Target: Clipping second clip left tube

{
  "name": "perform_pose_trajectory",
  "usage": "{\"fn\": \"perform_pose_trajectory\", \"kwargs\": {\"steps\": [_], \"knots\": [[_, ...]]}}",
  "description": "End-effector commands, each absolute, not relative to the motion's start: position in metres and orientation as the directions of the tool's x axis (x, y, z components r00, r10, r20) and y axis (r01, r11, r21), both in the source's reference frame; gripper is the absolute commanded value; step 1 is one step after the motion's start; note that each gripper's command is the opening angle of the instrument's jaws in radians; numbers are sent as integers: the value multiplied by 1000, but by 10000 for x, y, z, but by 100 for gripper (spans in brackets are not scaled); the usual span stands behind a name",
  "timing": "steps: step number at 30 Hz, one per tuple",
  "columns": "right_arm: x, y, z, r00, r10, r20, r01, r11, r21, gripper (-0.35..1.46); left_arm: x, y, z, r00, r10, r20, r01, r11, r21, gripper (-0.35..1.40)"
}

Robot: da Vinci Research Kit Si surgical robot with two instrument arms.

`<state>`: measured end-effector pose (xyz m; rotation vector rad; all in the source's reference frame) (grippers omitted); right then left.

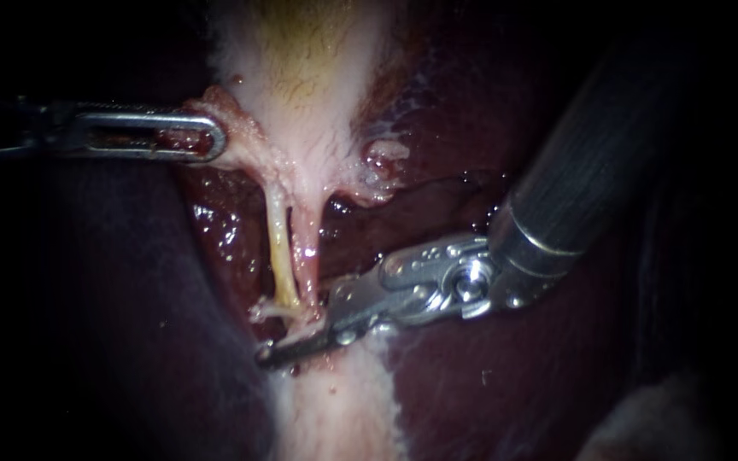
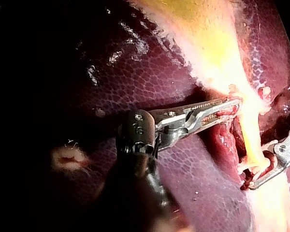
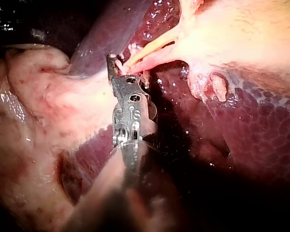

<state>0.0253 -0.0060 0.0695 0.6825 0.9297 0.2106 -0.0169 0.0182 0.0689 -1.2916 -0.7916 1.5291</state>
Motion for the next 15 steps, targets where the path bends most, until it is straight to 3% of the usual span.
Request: {"fn": "perform_pose_trajectory", "kwargs": {"steps": [1,15], "knots": [[253,-60,695,595,448,-667,117,773,624,34,-169,182,689,8,935,-353,-251,-340,-906,-35],[249,-58,694,581,456,-674,121,771,626,41,-168,182,689,7,933,-359,-251,-346,-904,-35]]}}
